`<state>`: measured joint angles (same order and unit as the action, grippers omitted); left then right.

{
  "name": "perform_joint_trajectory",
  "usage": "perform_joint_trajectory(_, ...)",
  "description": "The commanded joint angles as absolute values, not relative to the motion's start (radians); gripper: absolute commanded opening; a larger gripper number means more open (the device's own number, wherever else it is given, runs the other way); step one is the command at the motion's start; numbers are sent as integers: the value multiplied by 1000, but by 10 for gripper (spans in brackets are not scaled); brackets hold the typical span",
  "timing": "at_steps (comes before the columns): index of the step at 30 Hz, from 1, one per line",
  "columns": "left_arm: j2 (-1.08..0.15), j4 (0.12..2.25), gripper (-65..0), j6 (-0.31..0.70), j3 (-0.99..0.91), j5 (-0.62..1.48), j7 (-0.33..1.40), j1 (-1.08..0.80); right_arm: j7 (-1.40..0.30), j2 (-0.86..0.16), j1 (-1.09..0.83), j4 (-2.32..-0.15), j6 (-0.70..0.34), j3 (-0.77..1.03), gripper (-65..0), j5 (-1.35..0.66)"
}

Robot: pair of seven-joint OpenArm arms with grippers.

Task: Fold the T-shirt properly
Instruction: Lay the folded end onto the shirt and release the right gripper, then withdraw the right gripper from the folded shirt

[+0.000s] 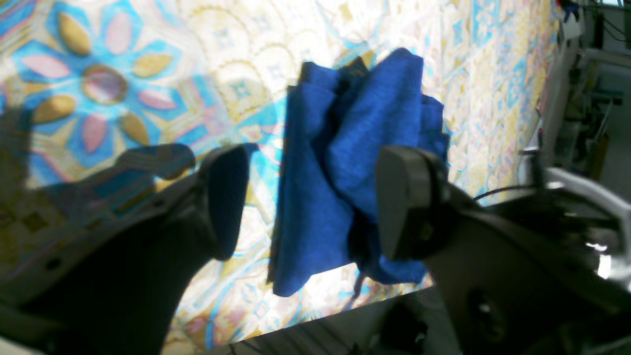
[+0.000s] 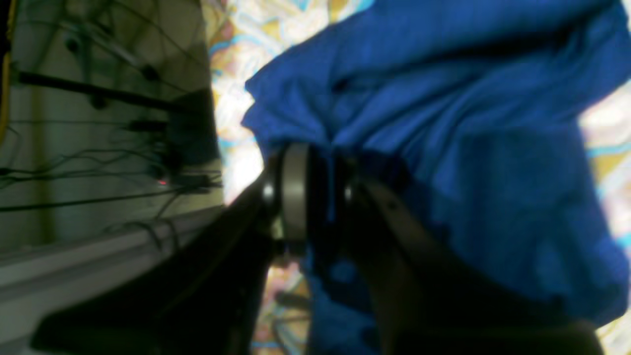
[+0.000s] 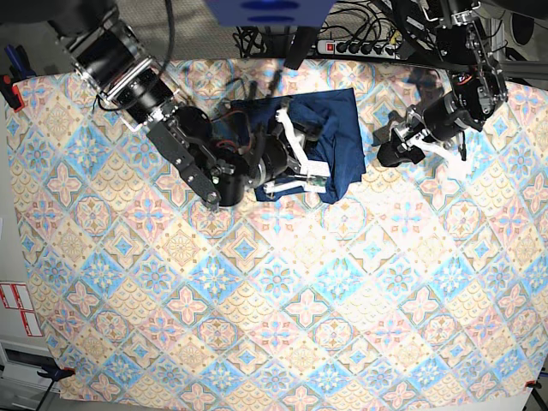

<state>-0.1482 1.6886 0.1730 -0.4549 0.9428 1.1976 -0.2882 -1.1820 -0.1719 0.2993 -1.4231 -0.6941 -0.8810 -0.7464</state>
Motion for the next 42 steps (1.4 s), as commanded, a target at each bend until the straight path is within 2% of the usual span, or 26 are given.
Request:
perform_joint_trajectory(1,-156,1705,-258,179,-456,966,1194,-283,-1173,-171,331,-1440,-698,-903,-568,-768)
perform_joint_trajectory(4,-153,1704,-258,179,-455,966,1188,-283,-1171,-170,360,-1442,-698,-958,-568,-769)
perform_joint_trajectory(9,-153,1704,-258,179,-458,966,1188,-283,-1164,-173,361,-1515,-698,-952,-568,-771)
perform_joint_trajectory(23,-153,1705,-258,179,-460,970,1188,-286,-1170,-179,163,-1575,-698,-469,-568,-773)
perform_joint_trajectory(28,-154,1705,-259,179,-460,970,1188,-288,-1173,-179,117,-1575,-698,-358,-568,-773)
perform_joint_trajectory(30,-154,1705,-285,179,-460,970,1188,-288,-1173,-179,96,-1583,-698,-315,-568,-773)
perform_joint_trajectory(34,-153,1705,-420,179,-460,970,1193,-283,-1173,-209,74,-1596,-698,-292,-568,-773)
perform_joint_trajectory(35,-153,1705,-432,179,-456,970,1191,-282,-1173,-213,74,-1600,-698,-292,-568,-773)
perform_joint_trajectory(42,-151,1705,-423,179,-458,970,1194,-282,-1173,-246,59,-1603,-698,-286,-569,-773)
